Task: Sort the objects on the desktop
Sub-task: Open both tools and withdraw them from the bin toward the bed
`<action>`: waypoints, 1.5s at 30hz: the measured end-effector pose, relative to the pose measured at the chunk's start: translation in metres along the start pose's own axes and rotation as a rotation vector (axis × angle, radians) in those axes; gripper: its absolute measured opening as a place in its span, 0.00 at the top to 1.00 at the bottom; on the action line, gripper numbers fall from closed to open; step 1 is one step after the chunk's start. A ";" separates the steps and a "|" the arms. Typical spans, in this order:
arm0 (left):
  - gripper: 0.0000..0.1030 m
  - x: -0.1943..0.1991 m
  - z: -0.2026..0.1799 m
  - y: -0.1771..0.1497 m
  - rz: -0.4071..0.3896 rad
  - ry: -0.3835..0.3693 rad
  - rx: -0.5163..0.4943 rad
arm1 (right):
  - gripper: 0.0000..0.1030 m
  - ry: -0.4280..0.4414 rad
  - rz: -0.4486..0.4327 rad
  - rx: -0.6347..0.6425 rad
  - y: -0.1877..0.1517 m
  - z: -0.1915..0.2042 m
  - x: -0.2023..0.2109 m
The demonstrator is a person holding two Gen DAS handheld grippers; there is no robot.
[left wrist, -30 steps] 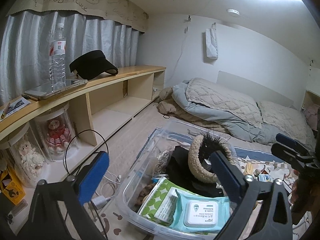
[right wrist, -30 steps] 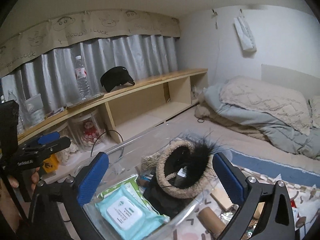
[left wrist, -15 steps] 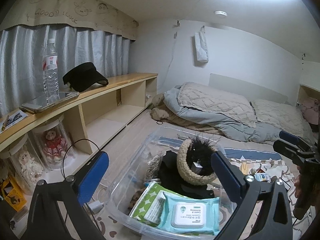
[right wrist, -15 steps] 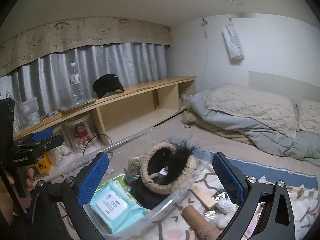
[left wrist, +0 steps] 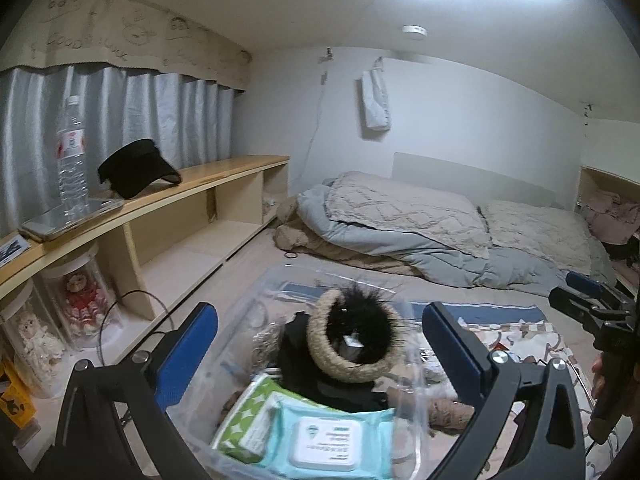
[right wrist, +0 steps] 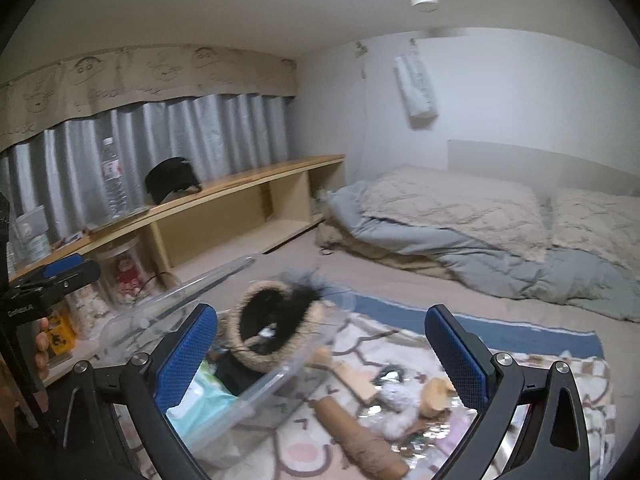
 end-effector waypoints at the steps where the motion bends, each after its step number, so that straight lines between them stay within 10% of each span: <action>1: 0.00 0.000 -0.005 0.000 0.000 -0.008 -0.006 | 0.00 -0.016 0.000 -0.001 -0.001 -0.006 0.006; 19: 0.00 -0.009 -0.114 -0.006 -0.002 -0.143 -0.103 | 0.00 -0.216 0.022 -0.113 -0.021 -0.087 0.067; 35: 0.00 -0.043 -0.189 -0.020 -0.008 -0.207 -0.156 | 0.00 -0.254 0.124 -0.055 -0.060 -0.125 0.042; 45: 0.00 -0.085 -0.227 -0.037 0.134 -0.265 -0.195 | 0.00 -0.351 0.261 -0.171 -0.087 -0.174 0.008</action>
Point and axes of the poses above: each gripper's, at about its wrist camera, not at the fingertips, and x roughly against the way its jaws point, z to its left, y to its top, the point moved 1 cm from there along -x, roughly the way its jaws point, and after that the axes turned 3 degrees about y, right-handed, at the moved point
